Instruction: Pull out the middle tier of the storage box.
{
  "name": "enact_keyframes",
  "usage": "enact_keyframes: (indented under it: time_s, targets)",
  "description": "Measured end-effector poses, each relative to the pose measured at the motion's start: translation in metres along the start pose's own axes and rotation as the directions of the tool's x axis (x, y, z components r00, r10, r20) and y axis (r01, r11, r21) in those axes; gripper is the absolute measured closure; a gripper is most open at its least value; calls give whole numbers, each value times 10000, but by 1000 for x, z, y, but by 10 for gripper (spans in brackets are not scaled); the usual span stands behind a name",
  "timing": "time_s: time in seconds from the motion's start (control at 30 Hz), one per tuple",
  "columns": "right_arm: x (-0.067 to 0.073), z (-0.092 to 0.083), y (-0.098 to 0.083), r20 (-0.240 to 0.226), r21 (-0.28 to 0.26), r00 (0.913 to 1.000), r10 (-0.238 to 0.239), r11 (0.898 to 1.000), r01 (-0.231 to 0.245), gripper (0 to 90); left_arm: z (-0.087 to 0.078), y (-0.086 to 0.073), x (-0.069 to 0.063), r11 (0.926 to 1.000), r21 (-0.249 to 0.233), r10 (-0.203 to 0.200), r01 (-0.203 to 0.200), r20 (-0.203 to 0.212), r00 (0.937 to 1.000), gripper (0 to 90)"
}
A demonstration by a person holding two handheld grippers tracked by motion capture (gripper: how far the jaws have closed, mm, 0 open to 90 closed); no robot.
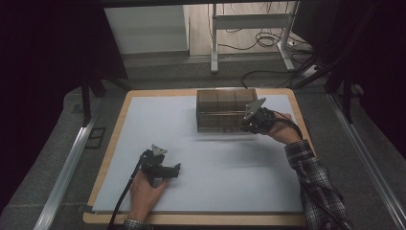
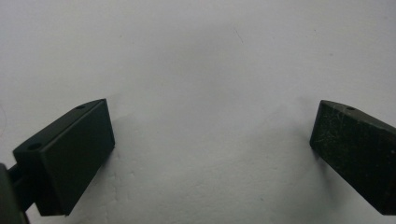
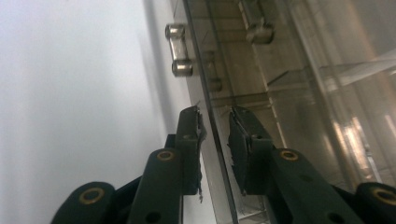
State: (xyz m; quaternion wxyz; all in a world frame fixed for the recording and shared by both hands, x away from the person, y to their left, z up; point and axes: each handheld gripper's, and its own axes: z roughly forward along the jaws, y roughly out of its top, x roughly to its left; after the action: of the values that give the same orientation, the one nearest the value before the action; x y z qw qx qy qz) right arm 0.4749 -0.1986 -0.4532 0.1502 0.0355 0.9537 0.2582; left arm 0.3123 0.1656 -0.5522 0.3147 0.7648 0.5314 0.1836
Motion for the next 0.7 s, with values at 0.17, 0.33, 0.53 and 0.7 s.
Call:
enact_keyframes:
  time_s: [0.17, 0.33, 0.53, 0.7]
  targets:
    - [-6, 5, -4, -438, 141, 9989, -182, 9997, 188, 767, 0, 0, 0, 10000, -3, -2, 2, 0, 10000, 0]
    - [-13, 12, -6, -903, 326, 9956, -248, 9991, 279, 807, 0, 0, 0, 10000, -5, -3, 3, -1, 10000, 0]
    - [-18, 11, -6, -1266, 228, 9907, -496, 9983, 529, 843, 0, 0, 0, 10000, -5, -3, 3, 1, 10000, 0]
    - [-14, 11, -5, -1694, 203, 9824, -787, 9963, 833, 858, 0, 0, 0, 10000, -6, -2, 2, -1, 10000, 0]
